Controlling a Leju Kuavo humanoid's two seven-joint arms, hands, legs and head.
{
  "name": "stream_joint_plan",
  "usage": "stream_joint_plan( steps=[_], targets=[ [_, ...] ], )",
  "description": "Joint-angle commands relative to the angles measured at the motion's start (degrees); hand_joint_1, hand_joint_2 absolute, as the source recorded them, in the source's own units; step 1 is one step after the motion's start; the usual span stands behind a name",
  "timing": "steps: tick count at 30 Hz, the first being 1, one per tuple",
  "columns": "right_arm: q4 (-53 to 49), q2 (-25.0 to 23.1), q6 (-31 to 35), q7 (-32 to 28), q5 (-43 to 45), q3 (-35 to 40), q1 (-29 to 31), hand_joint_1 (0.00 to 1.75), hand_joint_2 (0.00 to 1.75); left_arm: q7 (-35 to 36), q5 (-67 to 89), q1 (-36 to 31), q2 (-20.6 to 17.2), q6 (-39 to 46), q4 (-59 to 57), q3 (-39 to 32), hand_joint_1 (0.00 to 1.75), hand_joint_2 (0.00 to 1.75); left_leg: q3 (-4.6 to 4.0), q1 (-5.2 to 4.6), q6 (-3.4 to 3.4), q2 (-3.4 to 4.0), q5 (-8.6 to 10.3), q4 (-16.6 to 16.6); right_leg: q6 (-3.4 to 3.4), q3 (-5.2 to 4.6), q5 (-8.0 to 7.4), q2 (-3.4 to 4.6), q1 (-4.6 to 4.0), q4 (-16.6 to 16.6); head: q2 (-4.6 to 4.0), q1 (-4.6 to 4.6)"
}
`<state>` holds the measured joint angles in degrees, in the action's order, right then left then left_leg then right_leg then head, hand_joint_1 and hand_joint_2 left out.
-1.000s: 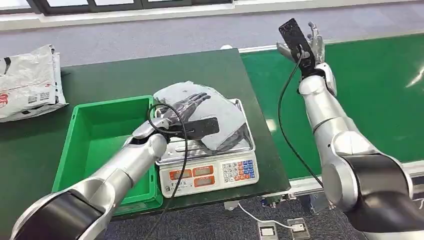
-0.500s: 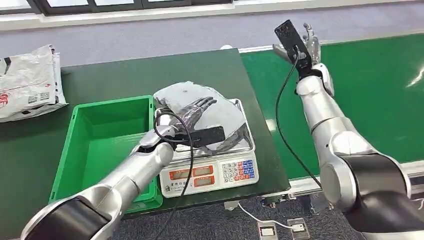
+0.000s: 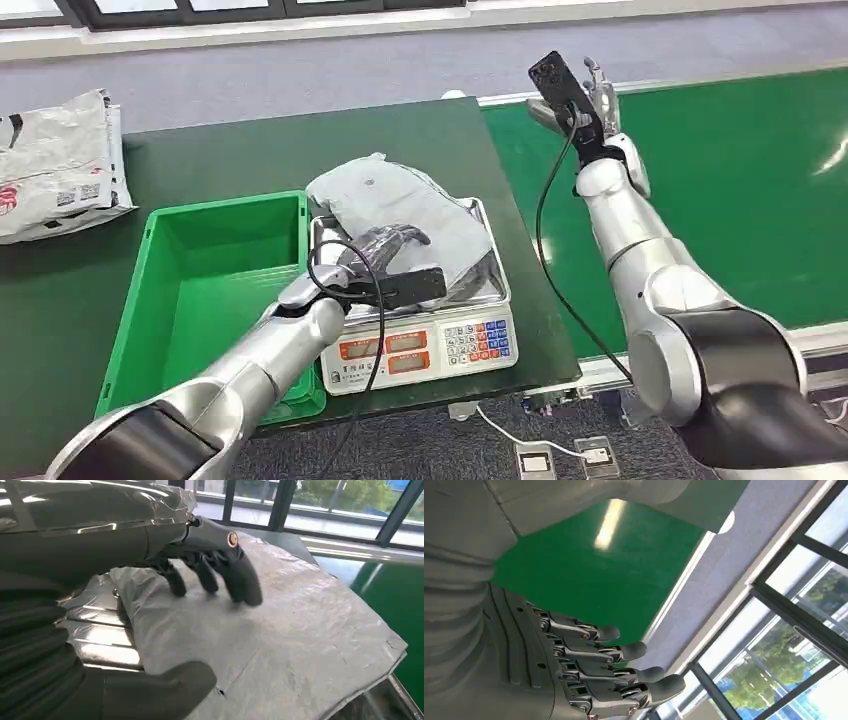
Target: Moved the parcel from conveyor to table for the left to box.
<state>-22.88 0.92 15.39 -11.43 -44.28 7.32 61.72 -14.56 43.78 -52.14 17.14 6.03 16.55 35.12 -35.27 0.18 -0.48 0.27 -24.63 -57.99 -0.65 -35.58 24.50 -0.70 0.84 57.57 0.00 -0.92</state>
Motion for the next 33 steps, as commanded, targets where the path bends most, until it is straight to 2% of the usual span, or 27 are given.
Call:
stream_joint_plan(
  steps=[1, 13, 18, 26, 28, 33],
  targets=[
    [3.34, -1.67, -0.30, 0.39, -0.11, -2.12, 1.72, 0.00, 1.75, 0.12, -0.76, -0.66, -1.54, -0.48, -2.10, 0.88, 1.75, 1.75, 0.18, 0.02, -0.01, 0.14, -0.05, 0.07, 0.04, 0.13, 0.00, 0.20, -0.02, -0.09, 0.00, 0.00],
    [4.03, -1.88, -0.58, 1.18, -0.36, -1.91, 2.48, 0.00, 1.75, -1.34, -5.91, -1.09, -2.07, -1.09, -1.79, -6.30, 1.75, 1.75, 0.12, 0.02, -0.01, 0.13, -0.05, 0.03, 0.04, 0.08, -0.01, 0.19, -0.03, -0.05, 0.00, 0.00],
    [4.01, -0.74, 0.07, 0.84, -0.27, -2.16, 1.34, 0.00, 1.75, -6.53, -15.73, -1.66, -1.18, -2.40, -0.45, -16.26, 1.75, 1.75, 0.15, 0.05, -0.01, 0.08, -0.06, 0.04, 0.05, 0.15, 0.01, 0.15, -0.05, -0.08, 0.00, 0.00],
    [3.41, -0.93, 1.43, 0.42, -0.27, -2.34, -0.78, 0.00, 1.75, -10.69, -26.83, -6.53, -1.59, -4.19, 2.44, -27.13, 1.75, 1.75, 0.10, 0.09, -0.01, -0.01, -0.03, 0.02, 0.06, 0.11, 0.00, 0.07, -0.09, -0.08, 0.00, 0.02],
    [3.31, -1.02, 1.49, 0.49, -0.32, -2.33, -0.87, 0.00, 1.75, -10.52, -27.06, -7.36, -1.82, -4.62, 2.77, -27.30, 1.75, 1.75, -0.06, 0.06, -0.01, 0.02, -0.02, -0.06, 0.04, -0.07, 0.00, 0.06, -0.07, 0.02, 0.00, 0.00],
    [2.94, -0.21, 1.47, 0.85, -0.34, -2.61, -1.14, 0.00, 1.75, -11.56, -28.48, -8.56, -1.45, -5.80, 4.06, -28.12, 1.75, 1.75, 0.21, 0.07, -0.01, 0.06, -0.05, 0.08, 0.06, 0.20, 0.00, 0.16, -0.07, -0.14, 0.00, 0.02]
  ],
)
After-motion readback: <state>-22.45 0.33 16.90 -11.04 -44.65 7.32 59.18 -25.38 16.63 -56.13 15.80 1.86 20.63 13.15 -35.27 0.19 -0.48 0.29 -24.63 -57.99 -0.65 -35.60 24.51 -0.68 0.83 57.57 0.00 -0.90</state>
